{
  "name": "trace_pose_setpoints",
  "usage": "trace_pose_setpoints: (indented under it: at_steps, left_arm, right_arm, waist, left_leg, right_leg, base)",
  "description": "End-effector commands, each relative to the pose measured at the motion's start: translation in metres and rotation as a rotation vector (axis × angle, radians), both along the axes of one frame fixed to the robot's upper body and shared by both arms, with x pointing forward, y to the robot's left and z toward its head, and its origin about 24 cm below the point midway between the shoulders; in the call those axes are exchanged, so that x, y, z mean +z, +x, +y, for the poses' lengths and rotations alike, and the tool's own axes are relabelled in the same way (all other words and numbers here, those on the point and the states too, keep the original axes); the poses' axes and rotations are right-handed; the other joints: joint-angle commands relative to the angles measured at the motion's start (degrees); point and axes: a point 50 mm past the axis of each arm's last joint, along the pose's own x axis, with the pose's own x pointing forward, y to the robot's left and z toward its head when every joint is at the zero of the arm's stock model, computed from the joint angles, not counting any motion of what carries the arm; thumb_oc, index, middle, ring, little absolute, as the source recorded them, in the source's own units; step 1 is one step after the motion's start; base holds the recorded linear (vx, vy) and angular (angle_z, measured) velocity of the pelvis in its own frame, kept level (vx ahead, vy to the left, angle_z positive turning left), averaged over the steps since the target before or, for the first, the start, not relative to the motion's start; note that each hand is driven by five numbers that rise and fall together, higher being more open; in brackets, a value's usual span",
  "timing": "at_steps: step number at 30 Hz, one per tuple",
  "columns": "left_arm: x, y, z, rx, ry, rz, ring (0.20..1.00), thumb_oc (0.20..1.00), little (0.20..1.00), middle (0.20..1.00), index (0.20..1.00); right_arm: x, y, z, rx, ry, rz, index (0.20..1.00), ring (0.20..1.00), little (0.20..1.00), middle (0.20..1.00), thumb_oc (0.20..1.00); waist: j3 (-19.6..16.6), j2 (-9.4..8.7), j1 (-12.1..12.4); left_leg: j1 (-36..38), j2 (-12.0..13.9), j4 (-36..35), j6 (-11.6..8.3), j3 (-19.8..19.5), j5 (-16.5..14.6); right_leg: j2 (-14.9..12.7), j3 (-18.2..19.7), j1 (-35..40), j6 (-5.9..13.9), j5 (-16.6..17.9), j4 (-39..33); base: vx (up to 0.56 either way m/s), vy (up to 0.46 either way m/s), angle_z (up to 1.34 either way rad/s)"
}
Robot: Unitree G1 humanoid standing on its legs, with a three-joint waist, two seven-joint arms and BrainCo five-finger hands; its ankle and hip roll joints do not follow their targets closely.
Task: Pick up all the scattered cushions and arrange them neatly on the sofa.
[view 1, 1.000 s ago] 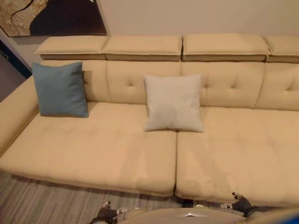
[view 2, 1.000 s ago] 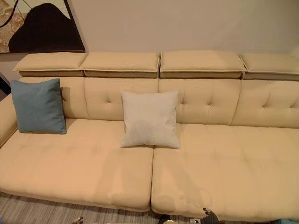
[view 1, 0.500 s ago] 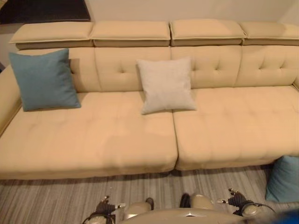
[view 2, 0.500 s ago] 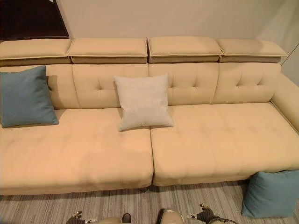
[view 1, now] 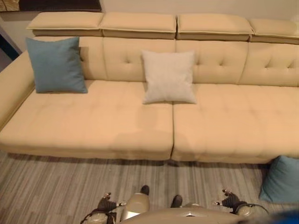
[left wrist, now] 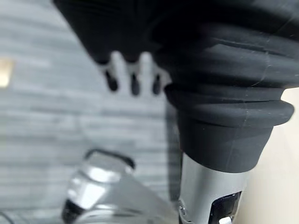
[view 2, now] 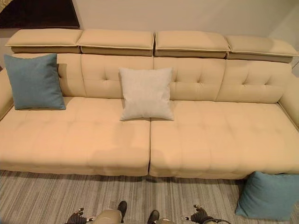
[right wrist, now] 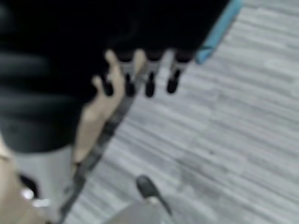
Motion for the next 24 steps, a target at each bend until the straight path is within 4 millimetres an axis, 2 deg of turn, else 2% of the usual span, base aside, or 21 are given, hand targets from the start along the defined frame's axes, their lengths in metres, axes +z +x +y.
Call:
trace_pose_setpoints:
  at_steps: [1,2,3,5,8,9,10,11,12,14,17,20,21,24]
  left_arm:
    - [0.000,0.015,-0.018,-0.020,-0.052,-0.055,1.000,1.000,1.000,1.000,1.000]
    - [0.000,0.016,-0.020,-0.025,-0.058,-0.059,1.000,1.000,1.000,1.000,1.000]
    - [0.000,0.016,-0.020,-0.025,-0.058,-0.059,1.000,1.000,1.000,1.000,1.000]
    - [0.002,0.026,-0.024,-0.079,-0.054,-0.077,1.000,1.000,1.000,1.000,1.000]
    - [0.005,0.033,-0.022,-0.099,-0.043,-0.102,1.000,1.000,1.000,1.000,1.000]
    - [0.008,0.040,-0.019,-0.108,-0.032,-0.123,1.000,1.000,1.000,1.000,1.000]
    - [0.010,0.045,-0.012,-0.112,-0.007,-0.129,1.000,1.000,1.000,1.000,1.000]
    - [0.010,0.044,-0.009,-0.112,0.002,-0.120,1.000,1.000,1.000,1.000,1.000]
    - [0.010,0.042,-0.005,-0.101,0.007,-0.114,1.000,1.000,1.000,1.000,1.000]
    - [0.009,0.034,-0.002,-0.087,0.007,-0.091,1.000,1.000,1.000,1.000,1.000]
    - [0.007,0.026,0.002,-0.065,0.017,-0.071,1.000,1.000,1.000,1.000,1.000]
    - [0.006,0.024,0.001,-0.055,0.013,-0.064,1.000,1.000,1.000,1.000,1.000]
    - [0.006,0.026,-0.004,-0.079,0.005,-0.069,1.000,1.000,1.000,1.000,1.000]
    - [0.005,0.028,-0.009,-0.078,-0.011,-0.074,1.000,1.000,1.000,1.000,1.000]
  right_arm:
    - [0.007,0.018,-0.010,-0.003,-0.026,-0.053,1.000,1.000,1.000,1.000,1.000]
    - [0.007,0.016,-0.010,-0.010,-0.022,-0.045,1.000,1.000,1.000,1.000,1.000]
    - [0.007,0.016,-0.010,-0.010,-0.022,-0.045,1.000,1.000,1.000,1.000,1.000]
    - [0.008,0.021,-0.008,0.013,-0.026,-0.052,1.000,1.000,1.000,1.000,1.000]
    - [0.008,0.027,-0.004,0.047,-0.026,-0.063,1.000,1.000,1.000,1.000,1.000]
    - [0.010,0.034,0.000,0.069,-0.025,-0.080,1.000,1.000,1.000,1.000,1.000]
    - [0.010,0.039,0.007,0.099,-0.018,-0.082,1.000,1.000,1.000,1.000,1.000]
    - [0.009,0.038,0.008,0.115,-0.022,-0.074,1.000,1.000,1.000,1.000,1.000]
    - [0.008,0.036,0.009,0.125,-0.017,-0.067,1.000,1.000,1.000,1.000,1.000]
    - [0.005,0.030,0.009,0.112,-0.009,-0.047,1.000,1.000,1.000,1.000,1.000]
    - [0.006,0.030,0.008,0.091,-0.004,-0.058,1.000,1.000,1.000,1.000,1.000]
    - [0.006,0.027,0.007,0.065,0.002,-0.063,1.000,1.000,1.000,1.000,1.000]
    - [0.007,0.027,0.004,0.034,0.001,-0.072,1.000,1.000,1.000,1.000,1.000]
    - [0.007,0.026,0.001,0.004,-0.001,-0.080,1.000,1.000,1.000,1.000,1.000]
  waist:
    - [1.29,0.87,-0.71]
    - [1.13,1.44,-1.83]
    - [1.17,1.46,-1.75]
    - [1.89,1.47,-2.01]
    - [2.58,1.51,-1.87]
    - [3.29,1.57,-1.65]
    - [3.99,1.85,-0.78]
    - [3.77,2.17,-0.52]
    - [3.51,2.28,-0.59]
    - [1.64,1.74,-0.10]
    - [0.17,0.80,-0.07]
    - [0.03,0.73,-1.21]
    - [0.53,0.62,-1.66]
    - [1.05,0.69,-1.67]
  left_leg:
    - [5.13,-2.40,-5.13,3.15,-3.17,-2.86]
    - [6.48,-1.93,-8.64,3.73,-0.93,-3.97]
    - [6.61,-1.89,-8.76,3.73,-0.86,-3.94]
    - [7.26,-3.40,-9.95,4.94,-1.68,-4.44]
    - [7.54,-3.89,-10.37,5.68,-1.16,-4.44]
    - [7.10,-4.02,-9.83,6.03,-0.82,-4.36]
    - [6.15,-3.56,-8.81,6.48,0.85,-4.30]
    - [5.68,-3.32,-8.38,6.81,1.61,-4.05]
    - [5.61,-3.20,-8.15,7.06,2.06,-3.82]
    - [5.68,-3.11,-8.15,6.72,2.94,-3.93]
    - [6.07,-2.87,-9.18,6.04,4.29,-3.65]
    - [6.15,-2.44,-8.32,5.19,4.66,-3.69]
    - [5.68,-2.44,-4.90,4.59,4.88,-4.35]
    - [5.43,-2.38,-2.70,4.30,3.85,-4.61]
  right_leg:
    - [0.29,1.52,5.31,12.14,4.18,-5.82]
    - [0.12,2.00,4.43,12.40,4.63,-5.62]
    - [0.15,2.08,4.47,12.40,4.62,-5.60]
    - [-0.86,2.75,2.41,13.14,6.46,-4.66]
    - [-1.50,2.63,0.99,13.52,6.81,-3.16]
    - [-2.02,1.96,-0.30,13.71,6.72,-1.07]
    - [-3.29,-1.54,-1.08,14.01,5.65,2.73]
    - [-3.51,-2.59,-0.41,13.68,4.59,4.66]
    - [-2.78,-1.51,0.09,13.38,3.02,7.11]
    - [-2.49,-1.56,2.70,13.13,1.79,4.14]
    - [-1.16,-1.25,5.16,12.53,2.09,-1.80]
    - [0.01,0.59,6.68,12.19,2.86,-5.15]
    - [0.00,1.13,7.57,11.85,3.15,-6.09]
    - [0.37,2.10,8.06,11.43,3.22,-6.51]
  base:
    - [-0.21,0.120,-0.40]
    - [-0.11,0.085,-0.21]
    - [-0.15,0.146,-0.39]
    - [-0.16,0.140,-0.56]
    - [-0.14,0.082,-0.54]
    - [-0.23,0.073,-0.58]
    - [-0.28,0.098,-0.76]
    - [-0.23,0.086,-0.71]
    - [-0.08,0.048,-0.81]
    - [0.00,-0.026,-0.91]
    - [0.04,-0.104,-0.48]
    - [0.02,-0.153,0.15]
    - [-0.02,-0.134,0.28]
    - [-0.01,-0.052,-0.15]
